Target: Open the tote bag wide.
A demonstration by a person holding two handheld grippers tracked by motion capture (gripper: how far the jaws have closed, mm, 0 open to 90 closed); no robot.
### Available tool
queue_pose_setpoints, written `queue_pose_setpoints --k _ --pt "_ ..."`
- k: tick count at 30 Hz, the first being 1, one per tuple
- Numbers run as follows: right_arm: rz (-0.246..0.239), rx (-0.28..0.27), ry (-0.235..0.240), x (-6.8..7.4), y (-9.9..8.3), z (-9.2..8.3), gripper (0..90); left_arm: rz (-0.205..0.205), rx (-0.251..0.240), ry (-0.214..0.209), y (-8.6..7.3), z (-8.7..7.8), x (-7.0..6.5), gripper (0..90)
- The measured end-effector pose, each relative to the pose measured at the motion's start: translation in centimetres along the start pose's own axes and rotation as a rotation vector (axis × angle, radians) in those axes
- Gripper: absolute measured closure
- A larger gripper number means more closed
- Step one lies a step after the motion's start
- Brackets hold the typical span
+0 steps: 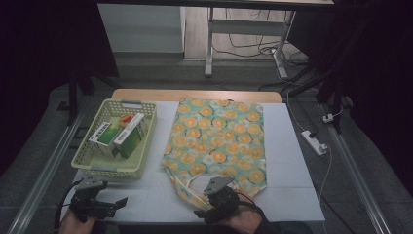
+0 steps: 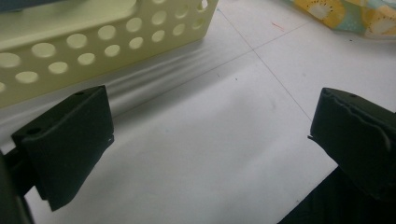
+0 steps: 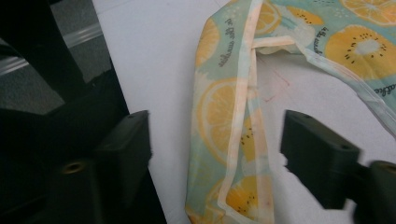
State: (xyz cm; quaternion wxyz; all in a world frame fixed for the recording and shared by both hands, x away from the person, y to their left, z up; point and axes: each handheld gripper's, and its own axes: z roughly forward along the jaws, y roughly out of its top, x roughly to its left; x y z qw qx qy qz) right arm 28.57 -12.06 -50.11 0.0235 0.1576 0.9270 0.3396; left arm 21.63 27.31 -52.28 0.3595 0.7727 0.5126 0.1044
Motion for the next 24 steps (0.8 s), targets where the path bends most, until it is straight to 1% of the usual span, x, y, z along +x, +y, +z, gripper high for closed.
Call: queue_pose_setpoints --k 2,3,4,6,7,9,10,11,12,13,14,15,20,24 --pt "-0.014 0.006 0.014 0.1 0.0 0.1 36.4 -0.001 0.0 -0.001 0.0 0.0 0.0 0.0" --pt "-0.014 0.006 0.014 0.1 0.0 0.1 36.4 -0.001 0.0 -0.001 0.0 0.0 0.0 0.0" --pt "-0.027 0.026 0.021 0.2 0.0 0.2 44.3 0.0 0.0 -0.001 0.0 0.0 0.0 0.0" --pt "-0.039 0.048 0.038 0.1 -0.1 0.5 47.6 0.001 0.0 -0.001 0.0 0.0 0.0 0.0" --pt "-0.046 0.061 0.037 0.2 -0.1 0.6 50.0 0.002 0.0 -0.001 0.0 0.0 0.0 0.0" --pt "-0.064 0.09 0.033 0.2 -0.2 0.9 57.7 0.003 0.001 -0.001 0.0 0.0 0.0 0.0" --pt "-0.07 0.103 0.029 0.2 -0.3 1.0 62.4 0.003 0.001 -0.002 0.0 0.0 0.0 0.0" --pt "-0.073 0.112 0.024 0.1 -0.3 1.1 69.0 0.003 0.001 -0.002 0.0 0.0 0.0 0.0" --pt "-0.078 0.12 0.025 0.0 -0.4 1.1 69.0 0.004 0.001 -0.002 0.0 0.0 0.0 0.0" --pt "-0.074 0.119 0.029 0.0 -0.4 1.0 79.7 0.004 0.001 -0.001 0.0 0.0 0.0 0.0" --pt "-0.07 0.115 0.028 -0.1 -0.4 0.9 85.7 0.004 0.001 -0.002 0.0 0.0 0.0 0.0" --pt "-0.065 0.105 0.026 -0.2 -0.3 0.7 88.4 0.004 0.001 -0.002 0.0 0.0 0.0 0.0" --pt "-0.031 0.052 0.042 -0.7 0.2 -0.4 89.6 0.004 0.001 -0.003 0.0 0.0 0.0 0.0" --pt "-0.024 0.031 0.023 -1.5 0.7 -1.1 89.6 0.004 0.001 -0.002 0.0 0.0 0.0 0.0"
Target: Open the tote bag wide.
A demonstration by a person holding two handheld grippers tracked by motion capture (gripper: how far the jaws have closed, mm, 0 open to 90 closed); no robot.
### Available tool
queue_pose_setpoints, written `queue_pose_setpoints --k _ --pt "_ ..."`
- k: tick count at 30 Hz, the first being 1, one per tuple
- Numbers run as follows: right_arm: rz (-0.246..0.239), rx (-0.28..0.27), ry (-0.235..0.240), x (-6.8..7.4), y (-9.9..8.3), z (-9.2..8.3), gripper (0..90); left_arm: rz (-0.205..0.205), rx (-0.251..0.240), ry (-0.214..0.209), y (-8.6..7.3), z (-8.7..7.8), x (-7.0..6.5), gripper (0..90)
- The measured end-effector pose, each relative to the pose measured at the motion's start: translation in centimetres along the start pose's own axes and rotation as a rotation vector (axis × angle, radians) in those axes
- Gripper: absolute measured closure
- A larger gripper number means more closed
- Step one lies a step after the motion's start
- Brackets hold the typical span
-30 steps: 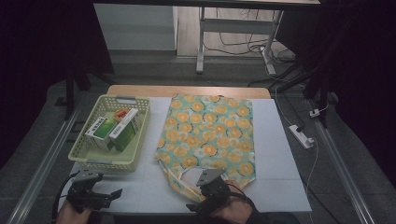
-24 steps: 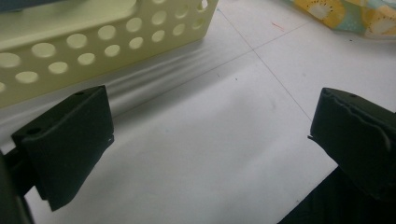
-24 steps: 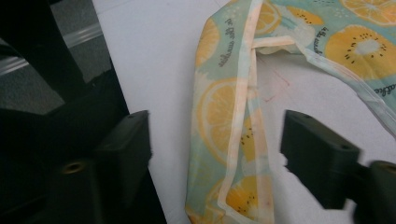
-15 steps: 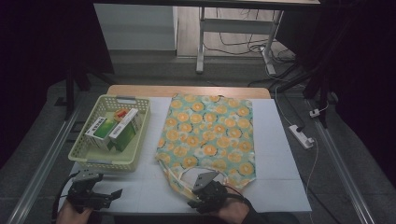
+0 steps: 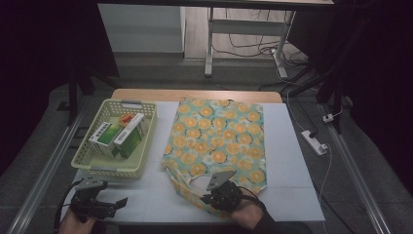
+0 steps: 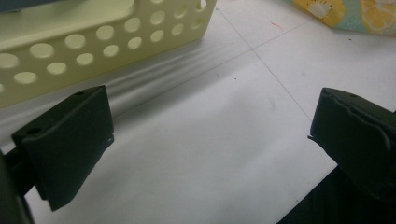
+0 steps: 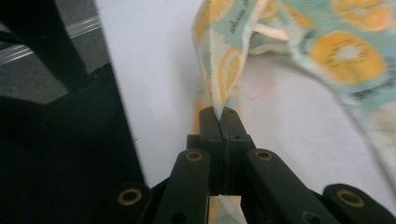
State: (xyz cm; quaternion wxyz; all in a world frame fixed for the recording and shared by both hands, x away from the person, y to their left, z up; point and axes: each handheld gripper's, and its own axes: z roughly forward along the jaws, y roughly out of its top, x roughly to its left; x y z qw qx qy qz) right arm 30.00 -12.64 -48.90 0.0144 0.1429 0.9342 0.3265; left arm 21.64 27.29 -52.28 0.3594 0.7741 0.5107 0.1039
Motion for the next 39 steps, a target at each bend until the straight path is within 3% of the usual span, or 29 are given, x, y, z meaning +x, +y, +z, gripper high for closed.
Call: queue_pose_setpoints --k 4,7,15,39 --pt "0.019 -0.015 -0.027 -1.3 0.3 -0.4 89.6 -0.002 0.0 -0.001 0.0 0.0 0.0 0.0" --pt "0.062 -0.038 -0.041 -3.7 0.3 -1.0 89.5 -0.002 -0.001 -0.001 0.0 0.0 0.0 0.0" --pt "0.121 -0.092 -0.063 -7.4 1.1 -2.1 89.6 -0.005 0.0 -0.002 0.0 0.0 0.0 0.0" --pt "0.206 -0.107 -0.16 -17.1 4.3 -0.8 89.6 -0.012 0.001 -0.006 0.0 0.0 0.2 0.0"
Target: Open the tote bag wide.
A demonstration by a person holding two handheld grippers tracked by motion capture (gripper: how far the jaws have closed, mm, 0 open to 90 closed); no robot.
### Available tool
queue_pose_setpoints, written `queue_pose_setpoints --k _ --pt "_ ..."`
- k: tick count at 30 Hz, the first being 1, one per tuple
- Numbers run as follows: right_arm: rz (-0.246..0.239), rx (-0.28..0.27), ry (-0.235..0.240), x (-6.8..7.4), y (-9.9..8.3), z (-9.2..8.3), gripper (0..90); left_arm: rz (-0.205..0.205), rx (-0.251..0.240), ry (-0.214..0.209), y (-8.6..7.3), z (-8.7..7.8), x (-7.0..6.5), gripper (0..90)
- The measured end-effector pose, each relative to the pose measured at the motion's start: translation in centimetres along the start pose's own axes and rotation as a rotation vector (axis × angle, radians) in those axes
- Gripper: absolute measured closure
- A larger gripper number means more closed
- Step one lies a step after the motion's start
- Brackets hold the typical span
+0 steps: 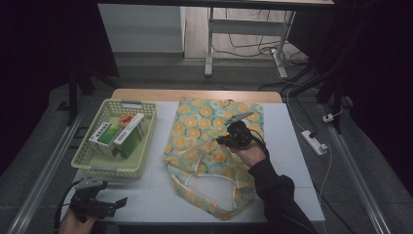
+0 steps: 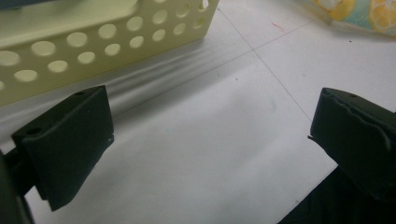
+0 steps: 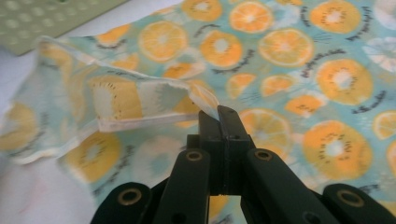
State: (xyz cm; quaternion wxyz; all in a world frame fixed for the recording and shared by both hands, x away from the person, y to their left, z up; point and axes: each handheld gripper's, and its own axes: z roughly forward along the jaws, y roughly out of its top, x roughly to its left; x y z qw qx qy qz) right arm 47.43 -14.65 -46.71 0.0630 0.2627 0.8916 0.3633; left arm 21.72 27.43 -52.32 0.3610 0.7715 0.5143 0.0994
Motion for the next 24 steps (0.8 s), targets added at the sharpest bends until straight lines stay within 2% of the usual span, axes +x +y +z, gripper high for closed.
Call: queue_pose_setpoints --k 12,20,24 --pt "0.04 0.011 -0.048 -3.5 0.2 2.3 89.5 -0.002 0.001 0.0 0.0 0.0 0.0 0.0" --pt "0.047 0.021 -0.079 -5.0 0.0 3.8 89.5 -0.004 0.002 0.0 0.0 0.0 0.0 0.0" --pt "0.068 0.025 -0.101 -5.8 -0.2 4.3 89.4 -0.004 0.003 0.0 0.0 0.1 0.0 0.0"
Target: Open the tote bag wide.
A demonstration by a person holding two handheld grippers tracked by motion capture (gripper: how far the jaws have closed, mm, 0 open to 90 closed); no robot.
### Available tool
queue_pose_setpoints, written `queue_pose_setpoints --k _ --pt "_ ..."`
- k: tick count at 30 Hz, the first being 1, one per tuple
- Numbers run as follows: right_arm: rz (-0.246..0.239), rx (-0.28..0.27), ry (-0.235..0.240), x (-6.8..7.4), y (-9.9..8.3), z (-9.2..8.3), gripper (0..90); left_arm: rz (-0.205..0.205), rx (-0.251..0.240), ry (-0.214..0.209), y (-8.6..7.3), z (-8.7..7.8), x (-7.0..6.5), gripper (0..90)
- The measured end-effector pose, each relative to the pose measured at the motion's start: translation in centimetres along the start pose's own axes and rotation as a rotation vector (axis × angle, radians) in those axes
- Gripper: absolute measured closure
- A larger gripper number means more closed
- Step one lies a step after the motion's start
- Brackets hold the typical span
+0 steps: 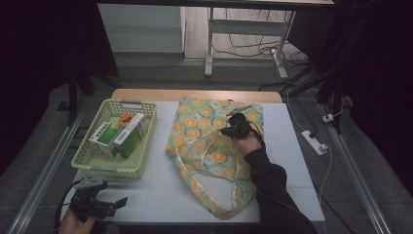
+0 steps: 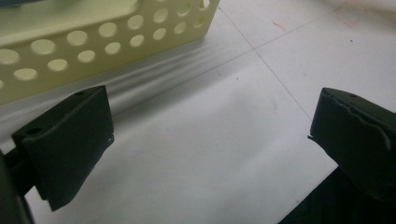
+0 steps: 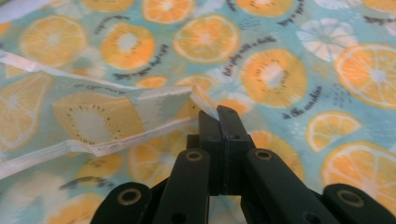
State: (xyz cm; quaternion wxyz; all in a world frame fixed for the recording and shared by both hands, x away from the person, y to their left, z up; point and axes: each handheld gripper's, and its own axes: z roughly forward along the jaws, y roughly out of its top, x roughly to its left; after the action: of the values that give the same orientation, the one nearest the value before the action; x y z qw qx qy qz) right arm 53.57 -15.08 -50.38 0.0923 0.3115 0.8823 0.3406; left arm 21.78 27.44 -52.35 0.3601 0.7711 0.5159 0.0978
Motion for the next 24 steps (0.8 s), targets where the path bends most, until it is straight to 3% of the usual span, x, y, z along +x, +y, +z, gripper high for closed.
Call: queue_pose_setpoints --k 8,24 --pt "0.004 0.038 -0.012 -0.4 -0.9 1.1 86.3 0.002 0.0 0.002 0.0 0.0 0.0 0.0" --pt "0.008 -0.033 0.06 1.5 -0.3 -2.3 48.6 0.001 -0.001 0.0 0.0 0.0 0.0 0.0"
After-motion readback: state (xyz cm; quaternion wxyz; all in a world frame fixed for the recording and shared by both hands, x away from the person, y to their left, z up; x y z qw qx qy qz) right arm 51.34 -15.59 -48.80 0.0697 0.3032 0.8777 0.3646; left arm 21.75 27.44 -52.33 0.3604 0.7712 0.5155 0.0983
